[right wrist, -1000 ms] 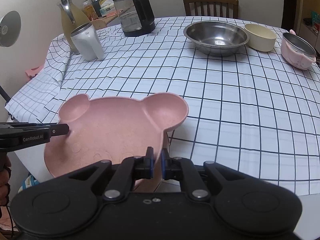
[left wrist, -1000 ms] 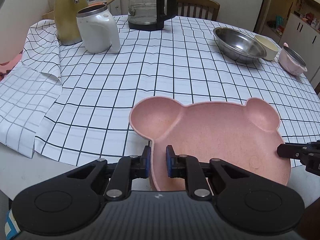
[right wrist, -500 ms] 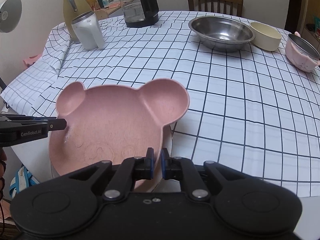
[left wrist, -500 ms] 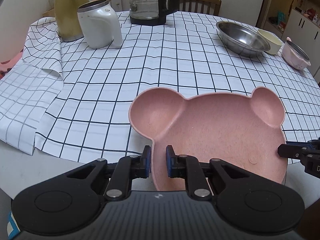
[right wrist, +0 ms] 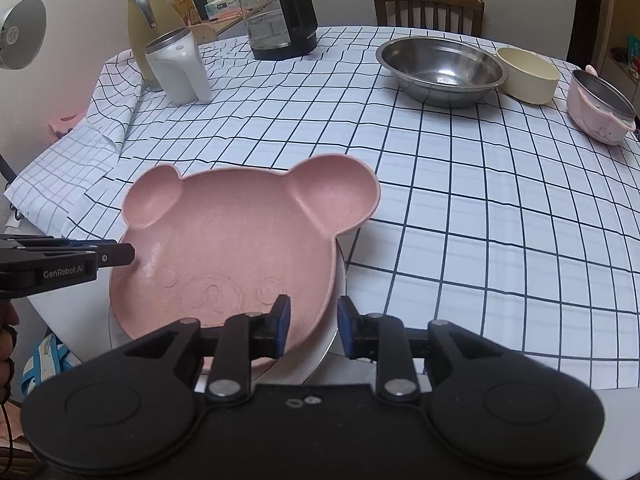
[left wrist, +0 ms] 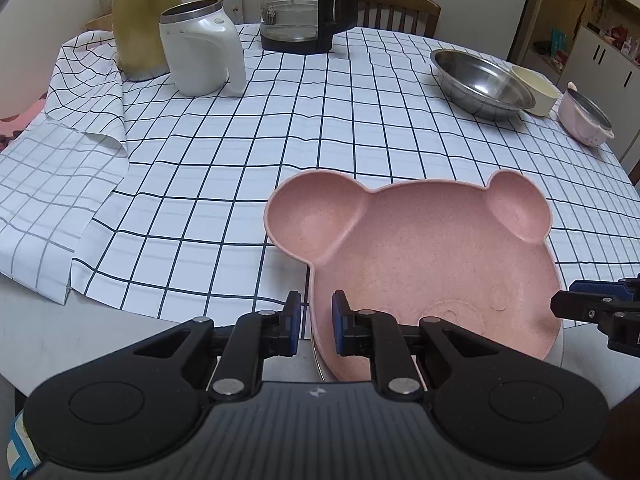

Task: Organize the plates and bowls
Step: 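Lower the bear plate onto the floral plate and open both grippers, then raise both grippers and move them to the large steel bowl rim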

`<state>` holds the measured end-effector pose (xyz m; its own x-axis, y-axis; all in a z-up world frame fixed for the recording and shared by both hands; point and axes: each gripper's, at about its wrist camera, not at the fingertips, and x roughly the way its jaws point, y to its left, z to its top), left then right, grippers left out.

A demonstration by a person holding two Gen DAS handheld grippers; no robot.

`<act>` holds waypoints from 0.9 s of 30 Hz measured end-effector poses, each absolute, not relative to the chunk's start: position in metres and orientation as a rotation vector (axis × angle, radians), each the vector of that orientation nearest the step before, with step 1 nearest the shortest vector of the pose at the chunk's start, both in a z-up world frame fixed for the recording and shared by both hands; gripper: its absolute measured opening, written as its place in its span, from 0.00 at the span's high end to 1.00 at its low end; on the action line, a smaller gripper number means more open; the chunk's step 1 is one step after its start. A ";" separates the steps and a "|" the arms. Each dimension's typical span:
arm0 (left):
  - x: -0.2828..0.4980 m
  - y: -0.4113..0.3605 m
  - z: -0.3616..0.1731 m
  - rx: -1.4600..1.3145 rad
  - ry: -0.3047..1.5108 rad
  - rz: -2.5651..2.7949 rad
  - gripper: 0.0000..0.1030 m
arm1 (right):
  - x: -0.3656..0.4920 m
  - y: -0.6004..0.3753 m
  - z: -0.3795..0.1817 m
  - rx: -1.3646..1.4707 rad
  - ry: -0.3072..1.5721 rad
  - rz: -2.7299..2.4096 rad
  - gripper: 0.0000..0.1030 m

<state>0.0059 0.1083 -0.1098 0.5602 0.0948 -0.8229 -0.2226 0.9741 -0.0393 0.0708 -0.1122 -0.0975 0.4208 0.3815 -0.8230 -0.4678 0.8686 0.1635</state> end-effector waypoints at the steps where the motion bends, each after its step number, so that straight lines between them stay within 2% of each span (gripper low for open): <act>1: 0.005 0.108 -0.108 -0.148 0.956 0.184 0.85 | 0.070 -0.112 -0.096 -0.094 1.003 0.532 0.71; 9: -0.003 0.100 -0.088 -0.157 0.897 0.145 0.85 | 0.061 -0.112 -0.080 -0.079 0.973 0.548 0.66; 17: -0.005 0.090 -0.072 -0.161 0.860 0.093 0.82 | 0.051 -0.116 -0.057 -0.074 0.920 0.543 0.52; 20: -0.006 0.084 -0.066 -0.164 0.830 0.077 0.60 | 0.047 -0.119 -0.047 -0.071 0.897 0.545 0.47; 21: -0.006 0.081 -0.063 -0.161 0.812 0.076 0.43 | 0.046 -0.120 -0.044 -0.070 0.888 0.544 0.43; 22: -0.007 0.079 -0.061 -0.158 0.792 0.078 0.30 | 0.045 -0.122 -0.041 -0.071 0.878 0.544 0.41; 27: -0.001 0.064 -0.047 -0.154 0.752 0.055 0.28 | 0.047 -0.134 -0.027 -0.070 0.839 0.536 0.36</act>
